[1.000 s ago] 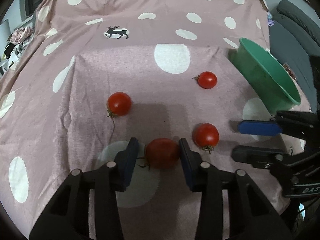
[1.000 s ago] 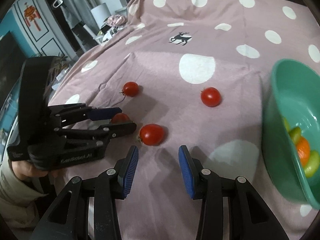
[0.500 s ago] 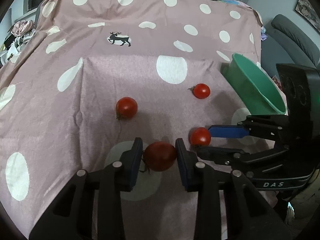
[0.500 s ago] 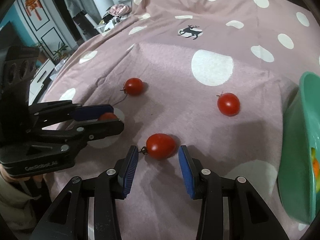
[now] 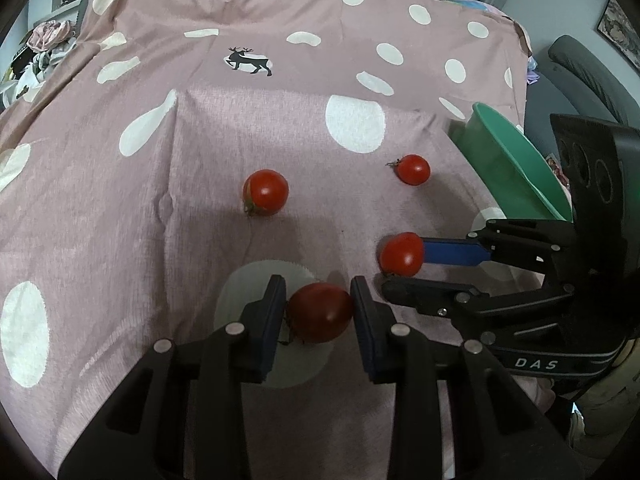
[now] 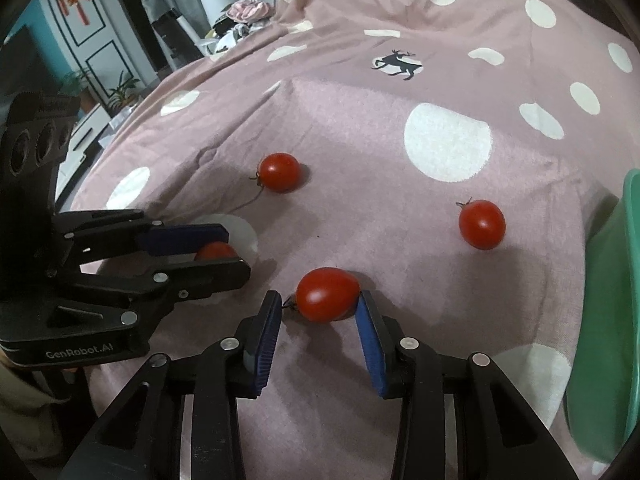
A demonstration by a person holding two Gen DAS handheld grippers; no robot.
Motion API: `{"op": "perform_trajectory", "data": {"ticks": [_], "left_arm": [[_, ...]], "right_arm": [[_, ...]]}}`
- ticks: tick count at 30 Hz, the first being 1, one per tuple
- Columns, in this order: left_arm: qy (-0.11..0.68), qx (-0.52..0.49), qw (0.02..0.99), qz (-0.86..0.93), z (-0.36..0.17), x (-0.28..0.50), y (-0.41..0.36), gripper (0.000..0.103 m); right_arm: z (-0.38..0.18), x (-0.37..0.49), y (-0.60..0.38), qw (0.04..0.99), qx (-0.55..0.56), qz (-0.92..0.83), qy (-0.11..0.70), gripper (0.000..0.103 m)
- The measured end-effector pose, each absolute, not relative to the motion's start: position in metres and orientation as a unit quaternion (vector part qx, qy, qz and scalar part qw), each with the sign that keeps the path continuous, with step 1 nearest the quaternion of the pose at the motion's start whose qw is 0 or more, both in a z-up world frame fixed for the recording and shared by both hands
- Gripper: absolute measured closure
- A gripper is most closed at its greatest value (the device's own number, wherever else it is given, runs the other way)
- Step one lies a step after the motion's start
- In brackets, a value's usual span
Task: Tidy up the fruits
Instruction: 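Lift the cherry tomato off the sheet with the left tool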
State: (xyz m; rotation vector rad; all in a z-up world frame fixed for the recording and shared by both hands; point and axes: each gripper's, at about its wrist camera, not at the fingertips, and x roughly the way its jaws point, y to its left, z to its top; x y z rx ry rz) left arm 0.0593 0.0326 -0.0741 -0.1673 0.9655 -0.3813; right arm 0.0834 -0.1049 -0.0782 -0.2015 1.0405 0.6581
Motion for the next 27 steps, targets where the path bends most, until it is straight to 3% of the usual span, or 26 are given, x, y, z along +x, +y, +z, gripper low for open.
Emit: {"op": "perform_trajectory", "data": {"ticks": [2,3,10,14,16,17,27], "left_arm": [[0.461,-0.083,0.865,-0.183,-0.074,0.058,0.033,0.07],[0.461,-0.083,0.865,-0.182,-0.074,0.058,0.033,0.07],[0.461,-0.082,0.864,-0.183,-0.075,0.056,0.033,0.07],[0.462,-0.082,0.863,-0.185,-0.075,0.054,0.034,0.07],[0.461,-0.082,0.864,-0.186,-0.074,0.053,0.035,0.07],[0.461,-0.082,0.864,-0.187,-0.074,0.053,0.035,0.07],[0.461,-0.083,0.862,-0.192,-0.075,0.051,0.033,0.07]], "right_arm": [[-0.078,0.083,-0.106,0.811,-0.091,0.311,0.486,0.074],[-0.078,0.082,-0.106,0.811,-0.088,0.314,0.486,0.086],[-0.079,0.084,-0.112,0.805,-0.073,0.306,0.503,0.086],[-0.072,0.085,-0.109,0.81,-0.08,0.305,0.495,0.077],[-0.068,0.088,-0.106,0.814,-0.09,0.301,0.489,0.061],[-0.065,0.091,-0.105,0.817,-0.092,0.299,0.485,0.059],[-0.05,0.145,-0.098,0.832,-0.105,0.281,0.466,0.059]]}}
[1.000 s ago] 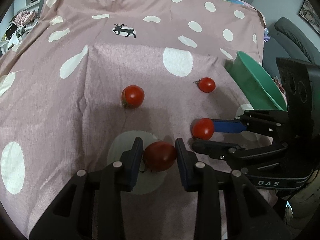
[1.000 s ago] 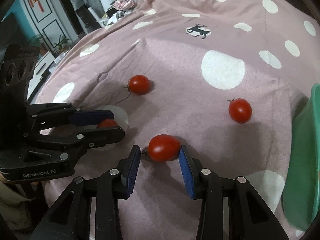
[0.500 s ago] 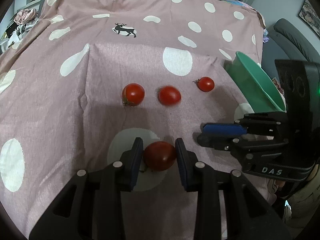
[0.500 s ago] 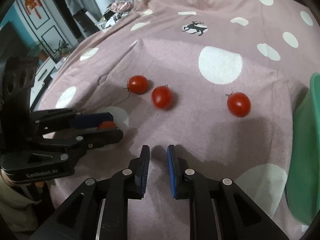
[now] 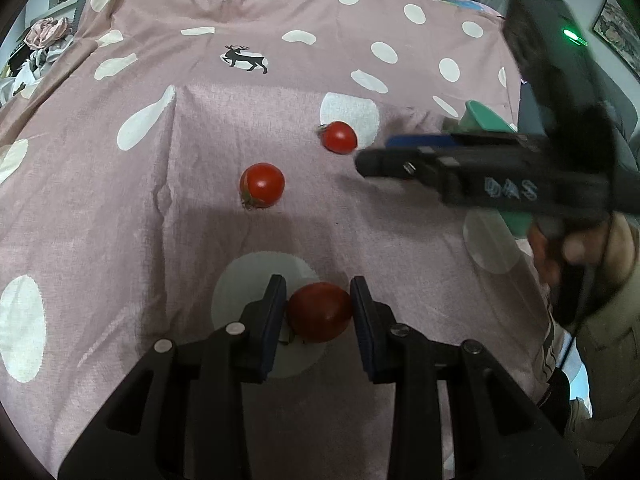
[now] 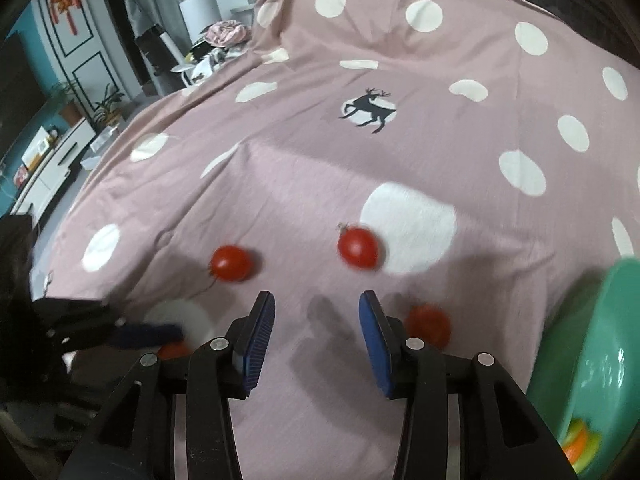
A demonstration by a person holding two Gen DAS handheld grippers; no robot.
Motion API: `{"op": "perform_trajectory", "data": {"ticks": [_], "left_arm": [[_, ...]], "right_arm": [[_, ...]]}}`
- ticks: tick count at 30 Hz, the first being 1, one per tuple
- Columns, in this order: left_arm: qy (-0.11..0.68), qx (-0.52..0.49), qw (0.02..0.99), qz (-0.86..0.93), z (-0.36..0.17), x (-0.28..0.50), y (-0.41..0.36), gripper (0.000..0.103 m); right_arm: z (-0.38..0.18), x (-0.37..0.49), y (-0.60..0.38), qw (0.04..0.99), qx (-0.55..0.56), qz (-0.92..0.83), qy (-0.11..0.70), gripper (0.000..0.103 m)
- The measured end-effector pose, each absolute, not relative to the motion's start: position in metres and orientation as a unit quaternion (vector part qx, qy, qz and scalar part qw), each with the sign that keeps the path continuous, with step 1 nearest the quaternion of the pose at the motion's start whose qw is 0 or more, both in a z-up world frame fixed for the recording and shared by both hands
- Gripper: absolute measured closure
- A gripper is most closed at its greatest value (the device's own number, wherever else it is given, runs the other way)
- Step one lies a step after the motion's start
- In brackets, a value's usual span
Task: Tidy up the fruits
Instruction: 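Lift the cherry tomato off the sheet with the left tool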
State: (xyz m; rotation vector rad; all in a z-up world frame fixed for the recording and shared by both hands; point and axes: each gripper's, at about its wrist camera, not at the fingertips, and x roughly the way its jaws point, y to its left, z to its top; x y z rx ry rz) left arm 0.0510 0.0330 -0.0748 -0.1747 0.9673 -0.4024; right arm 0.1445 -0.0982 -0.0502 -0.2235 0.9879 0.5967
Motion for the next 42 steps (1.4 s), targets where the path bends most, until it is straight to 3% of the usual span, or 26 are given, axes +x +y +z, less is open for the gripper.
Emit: {"op": "perform_trajectory", "data": {"ticks": [13,14,16,20,42], "left_arm": [[0.461,-0.091,0.86,-0.202,-0.075,0.052,0.032,0.07],[0.461,-0.092,0.859,-0.202,-0.075,0.052,0.033,0.07],[0.46,-0.093,0.859,-0.203,-0.075,0.052,0.033,0.07],[0.46,-0.094,0.86,-0.203,-0.075,0.052,0.032,0.07],[0.444,-0.079,0.872,-0.192,-0.049,0.033,0.025,0.071]], "right_arm": [[-0.077,0.198,-0.081,0.817,-0.144,0.266,0.491,0.059],[-0.078,0.198,-0.079,0.818,-0.149,0.264,0.489,0.06],[-0.078,0.198,-0.078,0.823,-0.16,0.256,0.481,0.073],[-0.076,0.196,-0.084,0.828,-0.147,0.255,0.477,0.073],[-0.032,0.073,-0.13,0.843,-0.041,0.32,0.431,0.073]]}}
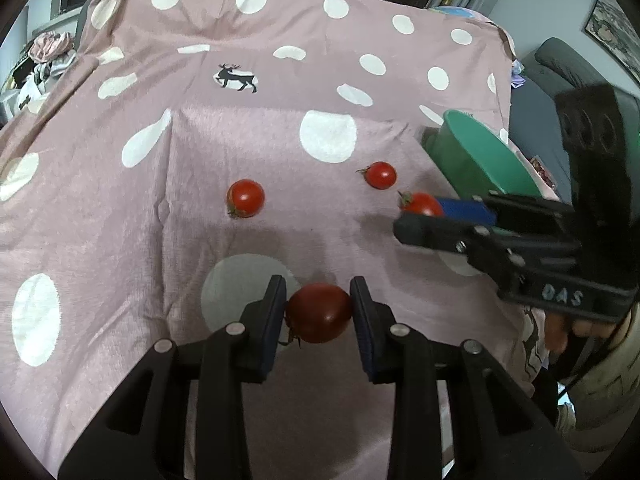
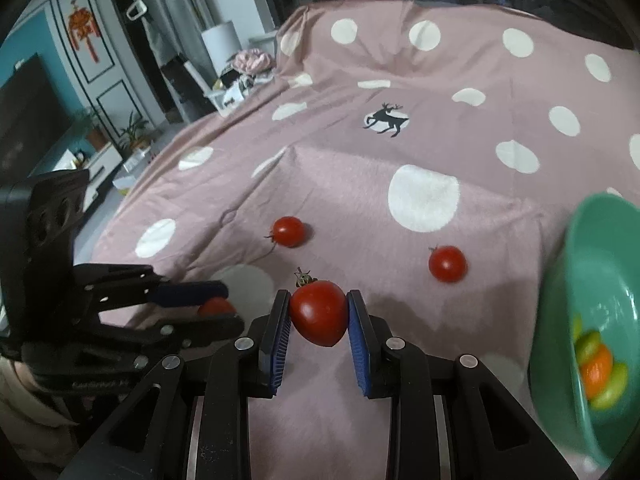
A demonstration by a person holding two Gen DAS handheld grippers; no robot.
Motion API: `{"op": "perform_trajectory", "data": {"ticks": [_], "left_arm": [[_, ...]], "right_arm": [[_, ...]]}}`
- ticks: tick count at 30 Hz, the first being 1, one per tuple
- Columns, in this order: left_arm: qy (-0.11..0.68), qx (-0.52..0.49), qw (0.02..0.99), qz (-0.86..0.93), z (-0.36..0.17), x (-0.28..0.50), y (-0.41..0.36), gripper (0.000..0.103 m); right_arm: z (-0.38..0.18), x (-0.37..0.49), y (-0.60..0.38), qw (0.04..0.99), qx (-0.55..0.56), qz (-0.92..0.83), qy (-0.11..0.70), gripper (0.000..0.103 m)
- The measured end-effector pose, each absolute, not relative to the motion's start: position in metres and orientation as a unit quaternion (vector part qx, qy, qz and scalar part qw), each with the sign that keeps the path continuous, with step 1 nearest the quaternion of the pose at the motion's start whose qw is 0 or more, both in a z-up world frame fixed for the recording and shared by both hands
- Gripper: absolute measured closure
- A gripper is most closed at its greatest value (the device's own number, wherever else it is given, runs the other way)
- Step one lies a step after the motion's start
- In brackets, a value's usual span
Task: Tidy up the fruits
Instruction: 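Lift the cherry tomato off the sheet with the left tool, then carry the left tool's tomato over the green bowl while the right tool carries its tomato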
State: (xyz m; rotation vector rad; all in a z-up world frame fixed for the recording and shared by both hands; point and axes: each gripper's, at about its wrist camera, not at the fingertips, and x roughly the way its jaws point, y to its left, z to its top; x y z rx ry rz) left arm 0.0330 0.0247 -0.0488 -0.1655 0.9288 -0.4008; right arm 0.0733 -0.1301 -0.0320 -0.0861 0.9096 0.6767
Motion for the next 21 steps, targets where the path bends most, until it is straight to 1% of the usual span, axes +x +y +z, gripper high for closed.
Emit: {"op": "perform_trajectory", "data": {"ticks": [11,21], "left_arm": [[0.426,-0.066,0.88,-0.199,-0.029,0.025,0.01,0.071],[0.406,-0.063,0.887,-0.212,-0.008,0.04,-0.005,0.071]], "right_arm": [[-0.028,0.042,-0.156,0.849,-0.003,0.317,0.424,0.073],[-0.017,0.038,-0.183,0.865,0.019,0.3,0.401,0.073]]}}
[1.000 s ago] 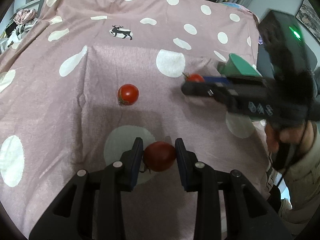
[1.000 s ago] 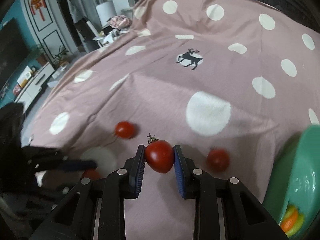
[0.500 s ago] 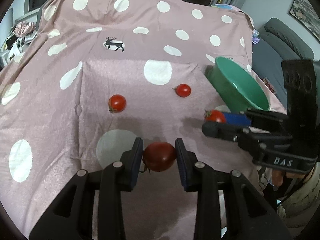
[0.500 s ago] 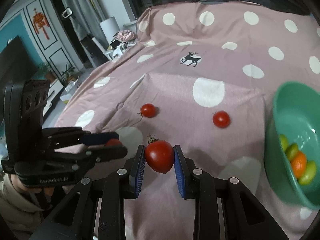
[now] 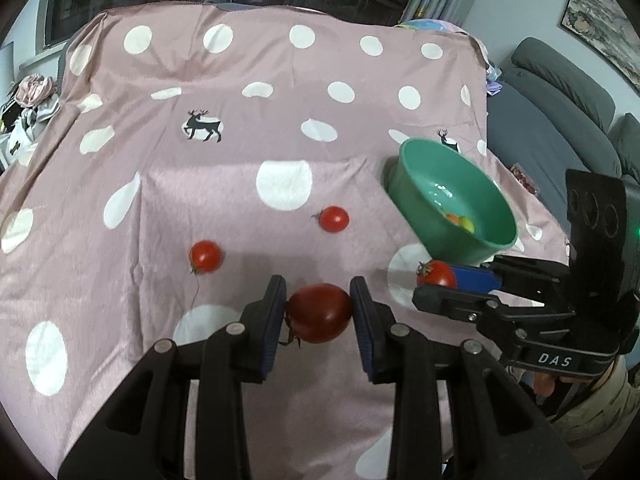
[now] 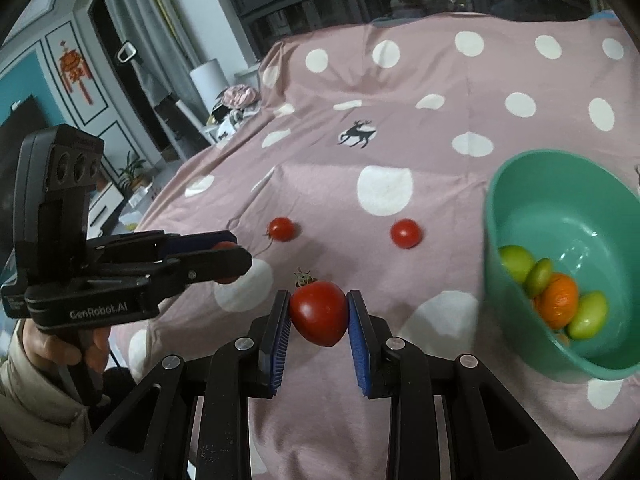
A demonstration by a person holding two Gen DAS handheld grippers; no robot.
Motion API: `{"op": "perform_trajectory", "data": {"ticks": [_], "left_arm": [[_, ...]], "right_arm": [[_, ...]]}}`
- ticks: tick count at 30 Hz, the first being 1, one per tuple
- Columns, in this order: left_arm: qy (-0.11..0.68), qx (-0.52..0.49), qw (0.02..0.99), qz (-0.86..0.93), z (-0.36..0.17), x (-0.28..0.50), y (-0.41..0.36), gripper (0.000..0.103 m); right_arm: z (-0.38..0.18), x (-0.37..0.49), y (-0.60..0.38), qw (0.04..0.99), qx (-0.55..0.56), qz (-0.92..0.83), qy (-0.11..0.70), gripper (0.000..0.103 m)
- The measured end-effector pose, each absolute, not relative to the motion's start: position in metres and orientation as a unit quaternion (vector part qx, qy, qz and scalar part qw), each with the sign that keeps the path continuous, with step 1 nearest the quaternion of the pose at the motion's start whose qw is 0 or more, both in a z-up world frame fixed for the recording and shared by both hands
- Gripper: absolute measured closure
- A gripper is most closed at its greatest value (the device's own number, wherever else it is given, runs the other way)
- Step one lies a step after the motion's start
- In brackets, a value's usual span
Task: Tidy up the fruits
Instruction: 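Carry the left tool's tomato over the green bowl while the right tool carries its tomato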
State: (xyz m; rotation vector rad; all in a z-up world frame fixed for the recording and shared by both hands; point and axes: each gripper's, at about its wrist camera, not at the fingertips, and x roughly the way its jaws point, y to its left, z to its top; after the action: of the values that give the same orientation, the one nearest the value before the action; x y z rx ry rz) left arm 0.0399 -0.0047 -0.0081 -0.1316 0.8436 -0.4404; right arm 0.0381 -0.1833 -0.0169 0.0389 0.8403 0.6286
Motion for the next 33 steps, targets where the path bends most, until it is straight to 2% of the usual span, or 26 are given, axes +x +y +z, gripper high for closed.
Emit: {"op": "perform_trajectory", "data": {"ticks": [12,22,33], "left_arm": [[0.39,-0.057,0.89,-0.23,0.013,0.07,-0.036,0.071],[0.368,-0.026,0.885,-0.286,0.042,0.104,-0.105,0.071],[0.42,0.003,0.842,-0.338,0.012,0.141,-0.189,0.07]], "right_arm": [[0.003,0.046,-0.231,0.894,0.058,0.261,0.36,0.073],[0.018,0.054,-0.301,0.92,0.095,0.19,0.33,0.073],[-0.007,0.066,-0.337,0.913,0.113,0.151,0.363,0.073]]}}
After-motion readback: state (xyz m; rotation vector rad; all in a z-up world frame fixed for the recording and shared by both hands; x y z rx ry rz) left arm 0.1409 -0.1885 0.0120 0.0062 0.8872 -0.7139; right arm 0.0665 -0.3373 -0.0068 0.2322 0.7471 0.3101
